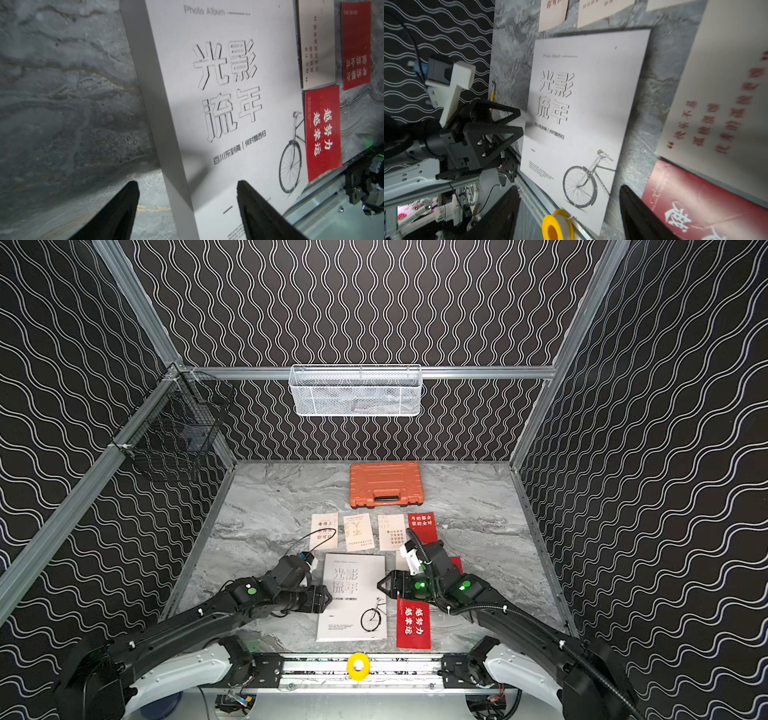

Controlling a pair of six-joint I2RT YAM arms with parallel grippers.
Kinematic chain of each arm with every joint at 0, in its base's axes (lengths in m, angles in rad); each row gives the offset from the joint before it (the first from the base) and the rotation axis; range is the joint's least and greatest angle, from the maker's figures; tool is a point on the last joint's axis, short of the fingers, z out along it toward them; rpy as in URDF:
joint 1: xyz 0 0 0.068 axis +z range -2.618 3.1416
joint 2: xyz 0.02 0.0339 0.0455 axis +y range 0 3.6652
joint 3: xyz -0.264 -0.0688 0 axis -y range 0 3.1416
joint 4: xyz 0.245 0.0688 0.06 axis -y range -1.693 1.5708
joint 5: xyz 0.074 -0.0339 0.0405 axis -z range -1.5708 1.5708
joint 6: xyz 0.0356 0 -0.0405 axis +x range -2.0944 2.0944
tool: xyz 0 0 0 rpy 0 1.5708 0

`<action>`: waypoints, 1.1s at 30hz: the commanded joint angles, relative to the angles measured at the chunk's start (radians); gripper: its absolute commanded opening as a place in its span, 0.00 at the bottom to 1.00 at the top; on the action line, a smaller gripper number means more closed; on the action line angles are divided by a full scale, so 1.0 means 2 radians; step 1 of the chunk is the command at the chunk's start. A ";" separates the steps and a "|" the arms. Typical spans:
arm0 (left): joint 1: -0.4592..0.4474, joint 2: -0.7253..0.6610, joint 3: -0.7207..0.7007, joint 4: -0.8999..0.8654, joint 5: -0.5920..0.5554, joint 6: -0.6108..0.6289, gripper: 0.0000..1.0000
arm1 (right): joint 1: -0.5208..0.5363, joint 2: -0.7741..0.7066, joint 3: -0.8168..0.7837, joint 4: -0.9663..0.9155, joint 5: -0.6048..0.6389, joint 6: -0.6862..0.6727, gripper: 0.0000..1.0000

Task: Place the photos into the photo albums
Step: Open the photo album at the center of the board.

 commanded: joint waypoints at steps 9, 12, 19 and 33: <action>-0.006 0.026 -0.040 0.090 0.059 -0.032 0.79 | 0.020 0.063 -0.024 0.086 0.012 0.046 0.81; -0.008 0.025 -0.043 0.095 0.060 -0.035 0.79 | 0.020 0.084 -0.026 0.100 0.008 0.046 0.82; -0.013 0.031 -0.044 0.113 0.069 -0.042 0.79 | 0.020 0.128 -0.032 0.134 -0.001 0.051 0.83; -0.022 0.074 -0.037 0.154 0.066 -0.044 0.78 | 0.019 0.142 -0.040 0.157 -0.012 0.059 0.76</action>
